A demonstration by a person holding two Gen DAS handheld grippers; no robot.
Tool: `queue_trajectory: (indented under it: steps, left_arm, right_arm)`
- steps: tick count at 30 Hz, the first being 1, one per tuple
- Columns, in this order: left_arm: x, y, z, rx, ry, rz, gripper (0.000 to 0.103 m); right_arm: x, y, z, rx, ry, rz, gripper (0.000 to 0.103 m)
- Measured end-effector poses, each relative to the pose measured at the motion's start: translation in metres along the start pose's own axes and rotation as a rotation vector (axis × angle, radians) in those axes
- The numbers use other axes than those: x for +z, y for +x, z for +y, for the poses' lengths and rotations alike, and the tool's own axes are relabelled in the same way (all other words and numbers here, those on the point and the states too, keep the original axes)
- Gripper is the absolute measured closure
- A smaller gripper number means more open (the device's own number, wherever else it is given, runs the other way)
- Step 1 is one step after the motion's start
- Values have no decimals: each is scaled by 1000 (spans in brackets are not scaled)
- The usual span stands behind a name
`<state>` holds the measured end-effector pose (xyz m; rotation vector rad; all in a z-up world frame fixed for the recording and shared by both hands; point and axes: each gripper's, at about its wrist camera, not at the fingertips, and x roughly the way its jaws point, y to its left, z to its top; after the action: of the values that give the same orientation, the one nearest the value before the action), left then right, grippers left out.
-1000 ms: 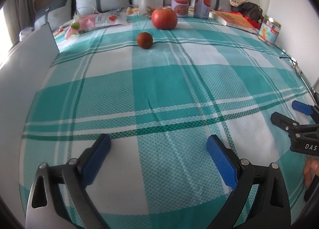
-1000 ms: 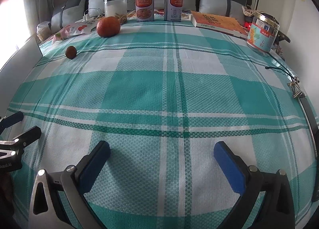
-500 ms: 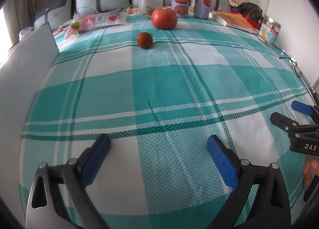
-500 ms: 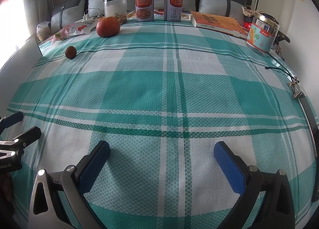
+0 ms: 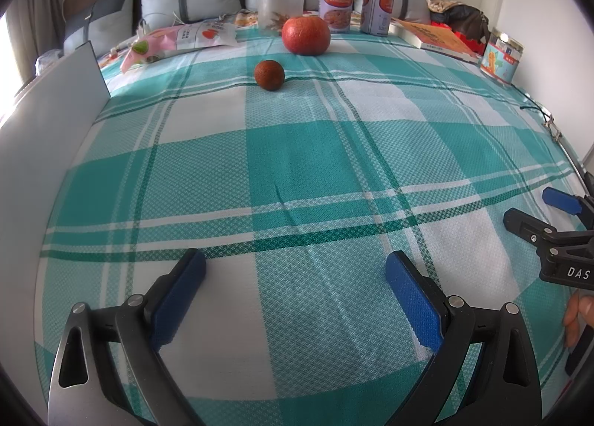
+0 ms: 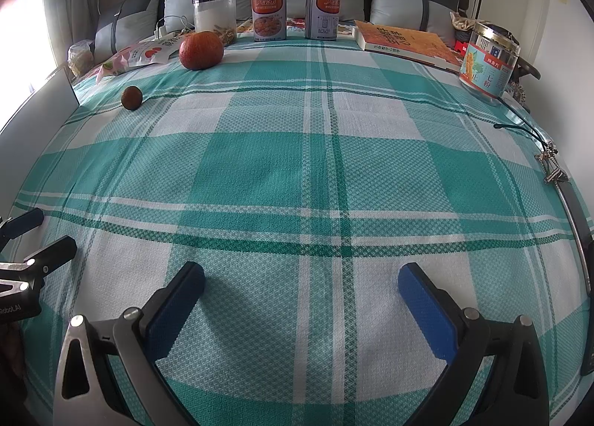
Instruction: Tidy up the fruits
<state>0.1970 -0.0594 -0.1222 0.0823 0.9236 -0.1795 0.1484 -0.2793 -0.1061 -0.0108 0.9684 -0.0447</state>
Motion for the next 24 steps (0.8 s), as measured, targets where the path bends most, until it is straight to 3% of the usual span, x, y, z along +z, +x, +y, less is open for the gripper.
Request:
queue_trajectory:
  steps: [9, 11, 16, 19, 21, 22, 23, 24]
  left_arm:
    - [7, 3, 1, -38, 11, 21, 5]
    - [31, 9, 6, -67, -7, 29, 5]
    - [114, 27, 21, -80, -103, -46, 5]
    - [152, 68, 29, -44, -138, 15, 7]
    - [159, 86, 35, -23, -172, 23, 8]
    - [160, 92, 38, -21, -184, 26, 20]
    - [159, 96, 38, -26, -191, 31, 49]
    - [158, 102, 38, -42, -192, 49, 65]
  right_arm:
    - [0, 0, 0, 1, 1, 0, 0]
    - [0, 0, 0, 0, 1, 0, 0]
    - [0, 0, 0, 1, 1, 0, 0]
    - [0, 0, 0, 1, 2, 0, 0]
    - [0, 0, 0, 2, 2, 0, 0]
    - [0, 0, 0, 1, 2, 0, 0]
    - [1, 0, 0, 2, 2, 0, 0]
    - [1, 0, 0, 2, 2, 0, 0]
